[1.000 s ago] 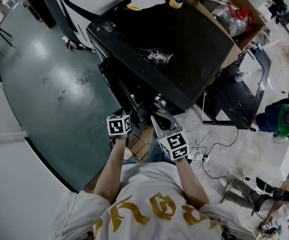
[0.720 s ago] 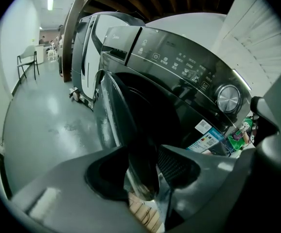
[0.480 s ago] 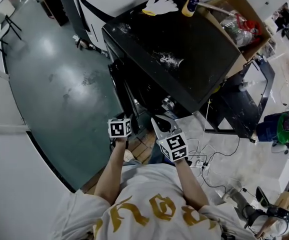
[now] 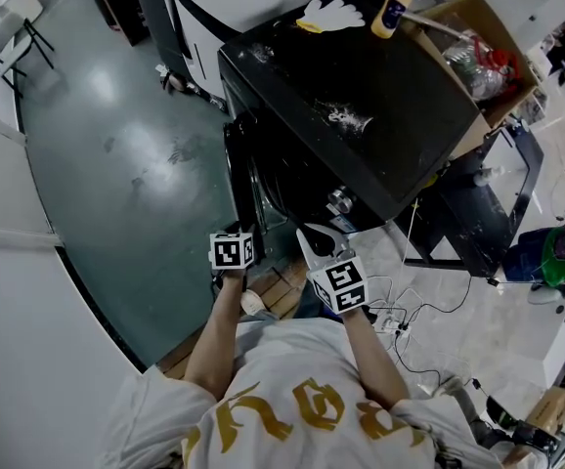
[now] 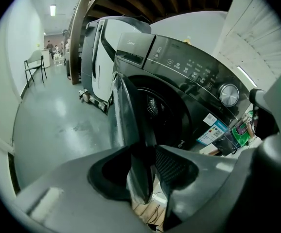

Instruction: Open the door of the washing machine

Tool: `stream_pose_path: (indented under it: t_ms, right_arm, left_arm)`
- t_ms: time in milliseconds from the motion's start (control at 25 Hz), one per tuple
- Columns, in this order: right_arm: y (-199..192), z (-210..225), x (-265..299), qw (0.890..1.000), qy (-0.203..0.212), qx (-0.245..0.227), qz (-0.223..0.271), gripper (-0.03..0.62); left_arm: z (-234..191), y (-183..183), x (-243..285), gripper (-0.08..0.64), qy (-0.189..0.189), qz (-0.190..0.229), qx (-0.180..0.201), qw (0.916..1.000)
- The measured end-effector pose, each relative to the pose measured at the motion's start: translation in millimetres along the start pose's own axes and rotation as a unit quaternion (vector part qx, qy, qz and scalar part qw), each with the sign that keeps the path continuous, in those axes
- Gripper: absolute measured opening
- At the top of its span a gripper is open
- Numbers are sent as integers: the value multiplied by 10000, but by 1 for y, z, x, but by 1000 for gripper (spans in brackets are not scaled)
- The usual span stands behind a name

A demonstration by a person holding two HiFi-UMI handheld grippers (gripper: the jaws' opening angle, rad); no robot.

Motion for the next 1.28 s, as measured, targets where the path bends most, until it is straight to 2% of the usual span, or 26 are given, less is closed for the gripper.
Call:
stream_pose_path:
  t_ms: [360, 760, 1000, 1280]
  right_arm:
    - [5, -12, 13, 9998, 142, -103, -24, 14]
    - [7, -19, 24, 9997, 204, -143, -62, 14]
    - [8, -27, 33, 9995, 257, -182, -83, 14]
    - [10, -38, 44, 9988, 327, -283, -211, 18]
  left_arm:
    - [-23, -8, -9, 146, 188, 18, -34, 9998]
    - [-61, -14, -23, 135, 621, 18, 1, 9981]
    - [-87, -14, -29, 133, 834, 33, 306, 9960]
    - [-119, -14, -40, 132, 1134, -78, 493, 9923]
Point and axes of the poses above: the fingertips, and each gripper's own axes: x forward along the fingers, z to its right, y out of its top, the point moved 2 cm from there along -x, backward along the fingers, and after that the axes turned 5 degrees about y, right-handed, at the moved point
